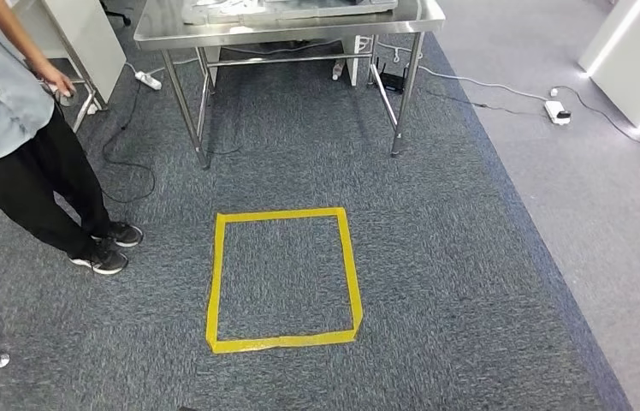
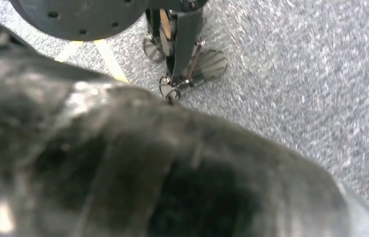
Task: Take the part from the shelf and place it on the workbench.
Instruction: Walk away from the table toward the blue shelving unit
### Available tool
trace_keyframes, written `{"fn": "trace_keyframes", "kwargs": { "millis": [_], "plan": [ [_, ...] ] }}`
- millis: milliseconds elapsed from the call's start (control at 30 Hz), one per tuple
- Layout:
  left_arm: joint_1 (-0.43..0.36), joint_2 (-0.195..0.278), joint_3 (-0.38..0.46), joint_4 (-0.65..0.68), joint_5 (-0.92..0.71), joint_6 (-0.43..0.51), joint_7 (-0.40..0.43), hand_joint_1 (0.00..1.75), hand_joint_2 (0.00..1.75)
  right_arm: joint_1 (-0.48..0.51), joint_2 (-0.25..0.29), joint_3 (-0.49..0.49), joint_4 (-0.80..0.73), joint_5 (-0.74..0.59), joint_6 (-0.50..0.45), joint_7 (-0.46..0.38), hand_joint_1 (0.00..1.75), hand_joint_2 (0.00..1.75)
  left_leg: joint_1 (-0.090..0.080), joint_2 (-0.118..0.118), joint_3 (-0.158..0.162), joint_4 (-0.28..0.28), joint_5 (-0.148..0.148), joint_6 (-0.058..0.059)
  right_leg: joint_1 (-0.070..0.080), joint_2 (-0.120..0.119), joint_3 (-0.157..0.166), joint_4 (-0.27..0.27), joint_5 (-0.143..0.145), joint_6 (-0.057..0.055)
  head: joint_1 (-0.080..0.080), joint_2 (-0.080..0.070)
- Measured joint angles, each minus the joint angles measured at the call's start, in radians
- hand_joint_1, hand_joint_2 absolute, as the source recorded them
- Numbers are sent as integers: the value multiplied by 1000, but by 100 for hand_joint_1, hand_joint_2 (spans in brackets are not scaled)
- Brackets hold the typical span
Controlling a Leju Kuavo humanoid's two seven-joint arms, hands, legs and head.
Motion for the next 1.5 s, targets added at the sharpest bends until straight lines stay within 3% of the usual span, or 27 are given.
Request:
{"fn": "trace_keyframes", "kwargs": {
  "millis": [67,100,133,167,267,333,400,467,567,600,633,667,700,767,833,900,933,1000,1067,1133,1167,1200,1267,1333,1367,1433,1500],
  "plan": [
    [2,0,5,0,0,3,0,0,0,0,0,4,1,11,6,2,0,0,4,-24,-56,129,-69,-7,0,12,-7,1,3,-4,-2,0],
    [4,0,7,0,0,3,0,0,0,1,0,6,1,18,10,3,0,0,5,-27,-79,182,-88,-9,1,21,-10,3,4,-5,-2,0],
    [5,0,8,0,1,4,0,0,0,2,0,9,2,27,13,5,0,0,6,-28,-88,204,-87,-11,0,30,-12,6,4,-4,-2,0],
    [6,0,8,0,1,4,0,0,0,3,0,13,4,36,16,7,0,0,7,-29,-79,188,-67,-11,0,39,-14,9,4,-3,-2,0],
    [6,0,10,0,1,4,0,0,0,2,0,29,8,60,20,13,0,0,11,-66,9,1,26,-5,0,69,-19,25,-1,6,-2,0],
    [6,0,12,0,1,4,1,0,0,2,0,39,10,70,26,15,0,0,10,-89,33,-58,38,2,1,84,-28,33,-2,18,-1,0],
    [4,-2,13,0,1,4,1,0,0,4,-2,47,11,79,31,17,0,0,8,-77,34,-63,39,12,-1,99,-35,33,1,33,0,0],
    [3,-6,13,0,0,5,2,0,0,6,-4,54,13,86,32,20,0,0,11,-58,38,-72,47,28,-1,83,-47,56,-15,44,0,0],
    [5,-9,13,0,-2,6,3,0,0,5,-6,61,15,97,32,29,0,0,9,-24,36,-77,51,42,-2,33,-125,218,-104,53,2,0],
    [6,-9,14,0,-2,6,3,0,0,6,-7,63,15,101,32,32,0,0,8,-12,35,-77,50,43,-2,26,-154,275,-125,56,2,0],
    [6,-9,14,0,-3,6,3,0,0,6,-7,64,15,105,32,34,0,0,6,0,35,-76,49,43,-3,22,-169,304,-128,57,2,0],
    [6,-9,14,0,-5,6,4,0,0,7,-7,65,16,108,32,36,0,0,5,11,36,-76,48,43,-3,18,-164,295,-112,56,2,0],
    [5,-10,14,0,-7,6,4,0,0,8,-7,66,16,111,32,37,0,0,5,21,39,-76,46,42,-2,11,-139,247,-80,53,2,0],
    [4,-11,14,0,-9,6,3,0,0,9,-9,67,17,117,32,39,0,0,1,40,45,-75,40,36,6,-27,-67,108,-18,41,2,0],
    [3,-13,14,0,-10,6,1,0,0,7,-11,71,17,123,34,42,0,0,-3,57,50,-74,34,27,16,-53,-33,35,1,28,2,0],
    [0,-14,14,0,-12,5,-1,0,0,7,-12,73,17,128,35,45,0,0,-6,76,55,-76,31,18,18,-36,-36,29,2,19,1,0],
    [-2,-15,14,0,-12,5,-2,0,0,9,-12,74,18,129,35,46,0,0,-5,73,57,-73,27,13,15,-26,-34,24,5,14,2,0],
    [-4,-16,14,0,-13,5,-3,0,0,7,-13,75,18,130,36,46,0,0,-2,33,39,-25,-11,4,7,-7,-30,15,13,2,0,0],
    [-1,-16,14,0,-13,5,-3,0,0,5,-13,78,18,132,43,45,0,0,3,-15,-18,97,-78,-2,5,14,-32,14,17,-4,-2,0],
    [3,-16,14,0,-14,5,-3,0,0,5,-14,80,18,134,50,42,0,0,4,-26,-70,200,-108,-5,5,40,-35,16,18,-6,-2,0],
    [4,-16,14,0,-14,5,-2,0,0,6,-14,80,19,136,51,40,0,0,5,-28,-74,201,-92,-5,5,54,-35,18,18,-5,-1,0],
    [4,-16,14,0,-15,5,-2,0,0,6,-14,80,20,136,52,39,0,0,5,-31,-62,168,-60,-4,5,68,-35,21,17,-5,-2,0],
    [4,-16,15,0,-16,5,0,0,0,5,-14,80,21,138,52,37,0,0,7,-65,-9,38,12,1,6,94,-37,30,14,0,-2,0],
    [3,-15,19,0,-16,5,1,0,0,3,-14,80,22,139,52,38,0,0,7,-99,22,-42,38,7,6,115,-44,39,12,11,-1,0],
    [2,-15,21,0,-17,6,2,0,0,4,-14,80,22,140,51,39,0,0,5,-103,24,-51,35,11,6,123,-48,41,12,18,-1,0],
    [0,-16,26,0,-17,6,3,0,0,8,-15,80,23,144,50,42,0,0,5,-82,28,-58,41,24,2,135,-53,41,14,32,0,0],
    [1,-17,30,0,-17,6,4,0,0,10,-16,80,23,147,49,46,0,0,8,-58,34,-70,50,39,3,101,-69,75,-10,41,2,0]
  ]
}}
